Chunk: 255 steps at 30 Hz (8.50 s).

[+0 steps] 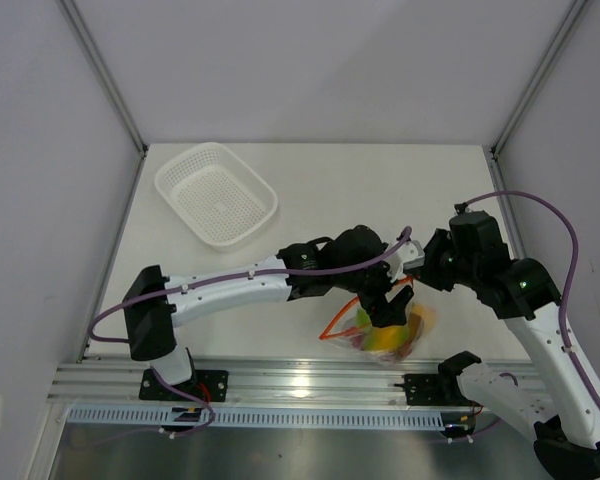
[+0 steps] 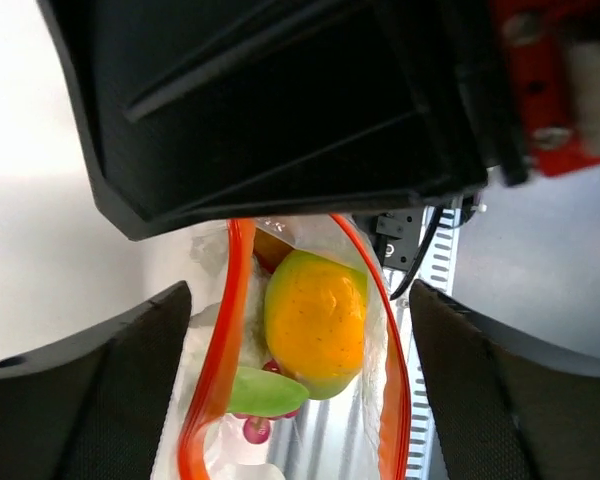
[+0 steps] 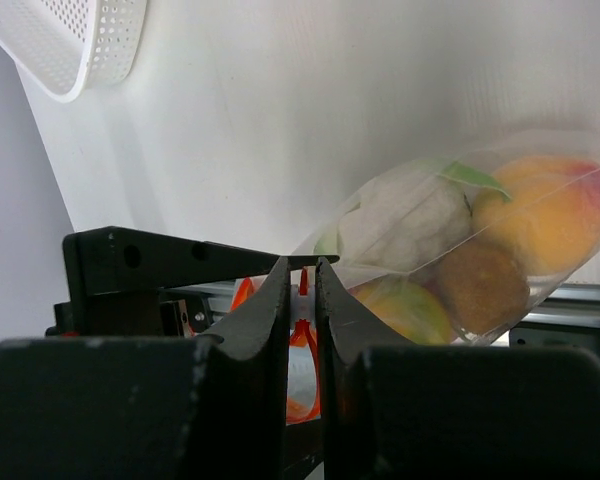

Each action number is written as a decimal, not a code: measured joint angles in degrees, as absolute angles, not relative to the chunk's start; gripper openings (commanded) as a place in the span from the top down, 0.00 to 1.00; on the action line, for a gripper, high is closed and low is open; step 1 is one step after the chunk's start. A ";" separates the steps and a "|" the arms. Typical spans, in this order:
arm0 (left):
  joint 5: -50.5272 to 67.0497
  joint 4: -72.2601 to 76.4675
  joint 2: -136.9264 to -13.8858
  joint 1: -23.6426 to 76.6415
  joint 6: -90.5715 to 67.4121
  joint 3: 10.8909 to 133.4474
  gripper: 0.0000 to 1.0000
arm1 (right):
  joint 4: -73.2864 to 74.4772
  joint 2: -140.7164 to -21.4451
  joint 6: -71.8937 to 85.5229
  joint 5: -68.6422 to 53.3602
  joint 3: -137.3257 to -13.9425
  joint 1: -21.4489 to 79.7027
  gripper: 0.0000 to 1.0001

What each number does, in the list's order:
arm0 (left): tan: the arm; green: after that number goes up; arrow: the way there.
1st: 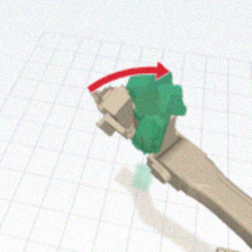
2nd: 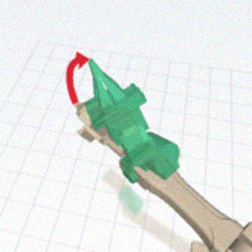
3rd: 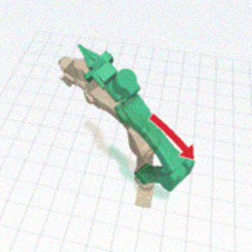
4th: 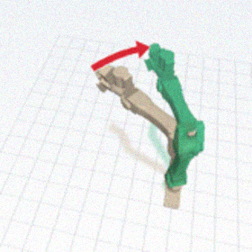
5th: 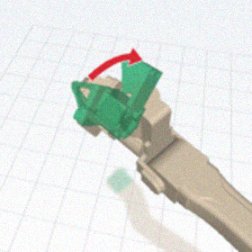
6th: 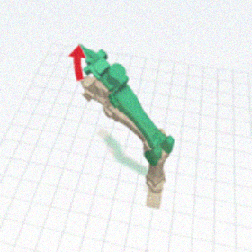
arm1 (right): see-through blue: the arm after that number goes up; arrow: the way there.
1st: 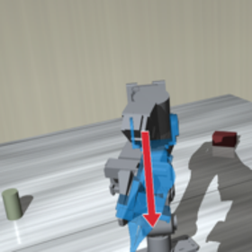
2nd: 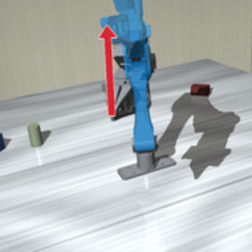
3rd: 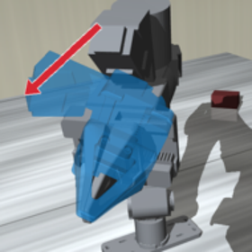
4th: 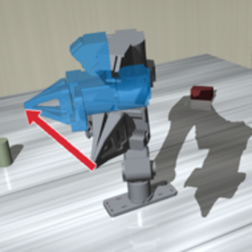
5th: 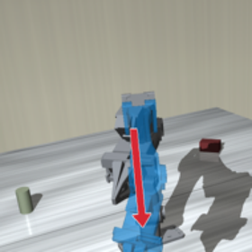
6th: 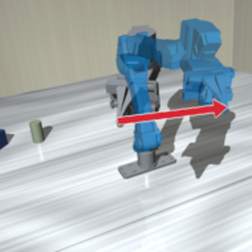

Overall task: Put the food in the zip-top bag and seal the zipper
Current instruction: Adjust the zipper food storage bag at the center of the board.

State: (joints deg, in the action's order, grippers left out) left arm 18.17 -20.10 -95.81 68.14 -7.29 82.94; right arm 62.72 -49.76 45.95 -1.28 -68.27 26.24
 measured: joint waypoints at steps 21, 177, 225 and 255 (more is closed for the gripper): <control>28.51 -19.18 -94.78 64.12 -10.46 76.18 0.99 | 62.63 -49.69 37.65 2.09 -67.13 25.76 0.32; 23.27 -18.63 -75.81 63.64 -2.11 63.51 0.12 | 42.98 -45.80 63.37 -5.02 -52.88 40.84 1.00; 48.25 -16.75 -74.08 58.41 -9.28 59.88 0.99 | 31.81 -34.17 27.88 -25.78 -45.52 41.60 0.53; 53.21 -13.06 -74.11 55.57 -11.14 57.39 0.99 | 20.82 -32.91 26.15 -39.31 -36.53 41.58 1.00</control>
